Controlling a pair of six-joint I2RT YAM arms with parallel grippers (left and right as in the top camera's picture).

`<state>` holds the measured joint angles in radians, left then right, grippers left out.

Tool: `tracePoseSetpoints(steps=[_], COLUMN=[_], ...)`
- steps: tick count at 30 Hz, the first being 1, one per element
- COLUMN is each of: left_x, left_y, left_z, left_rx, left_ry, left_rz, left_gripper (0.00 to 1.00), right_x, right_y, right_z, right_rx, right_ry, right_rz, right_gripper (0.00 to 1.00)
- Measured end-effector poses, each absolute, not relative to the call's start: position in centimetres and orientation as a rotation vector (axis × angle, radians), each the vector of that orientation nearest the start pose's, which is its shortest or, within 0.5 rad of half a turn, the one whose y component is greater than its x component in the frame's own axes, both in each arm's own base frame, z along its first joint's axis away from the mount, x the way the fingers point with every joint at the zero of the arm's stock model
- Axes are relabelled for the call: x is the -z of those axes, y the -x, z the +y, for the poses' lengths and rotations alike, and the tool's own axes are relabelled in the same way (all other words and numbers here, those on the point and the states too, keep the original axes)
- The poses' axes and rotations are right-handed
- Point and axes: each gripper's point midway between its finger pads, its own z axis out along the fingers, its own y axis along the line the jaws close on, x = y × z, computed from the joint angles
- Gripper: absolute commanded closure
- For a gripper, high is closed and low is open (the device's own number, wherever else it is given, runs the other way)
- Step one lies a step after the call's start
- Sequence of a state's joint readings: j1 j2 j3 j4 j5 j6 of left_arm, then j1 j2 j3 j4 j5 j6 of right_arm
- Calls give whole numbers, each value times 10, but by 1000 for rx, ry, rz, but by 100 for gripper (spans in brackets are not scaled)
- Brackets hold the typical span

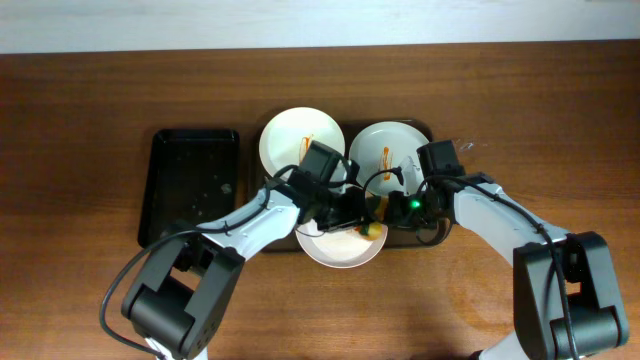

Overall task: Clean dirty plates on tray and stack at the side
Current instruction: 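Grip the front plate rim with right gripper, scrub it with sponge, then carry the front plate right and set it on the table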

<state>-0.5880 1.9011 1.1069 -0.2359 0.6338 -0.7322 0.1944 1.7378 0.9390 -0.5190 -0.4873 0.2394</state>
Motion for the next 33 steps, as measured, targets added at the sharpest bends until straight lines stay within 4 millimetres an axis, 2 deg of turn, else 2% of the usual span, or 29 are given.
tracePoseSetpoints(steps=[4, 8, 9, 13, 15, 18, 19, 21, 22, 25, 27, 33], left_x=[-30, -20, -19, -18, -16, -14, -17, -30, -37, -80, -96, -99], left_y=[-295, -315, -325, -345, -342, -324, -313, -305, -307, -324, -332, -353], left_z=[-305, -287, -279, -260, -254, -247, -240, -224, -220, -198, -188, -144], left_rx=[1044, 843, 792, 725, 706, 675, 637, 558, 544, 530, 532, 466], left_ry=[51, 112, 130, 181, 177, 108, 67, 23, 16, 19, 37, 104], left_rz=[2951, 2908, 2880, 2830, 2858, 2944, 2980, 2991, 2973, 2841, 2786, 2748], left_gripper=[100, 100, 100, 100, 100, 100, 100, 100, 100, 100, 100, 100], right_x=[-21, -21, -21, -21, -21, -20, -20, -20, -19, -21, -29, -69], right_y=[-312, -311, -311, -311, -310, -306, -305, -305, -305, -304, -303, -313], right_z=[143, 143, 143, 143, 143, 143, 143, 143, 143, 138, 130, 103], right_rx=[-783, -784, -784, -784, -786, -788, -787, -781, -776, -729, -659, -413], right_ry=[26, 22, 22, 23, 23, 20, 22, 25, 25, 24, 20, 57], right_rz=[2903, 2909, 2910, 2909, 2911, 2929, 2931, 2935, 2936, 2946, 2952, 2865], right_gripper=[96, 96, 96, 96, 96, 96, 96, 96, 96, 96, 96, 96])
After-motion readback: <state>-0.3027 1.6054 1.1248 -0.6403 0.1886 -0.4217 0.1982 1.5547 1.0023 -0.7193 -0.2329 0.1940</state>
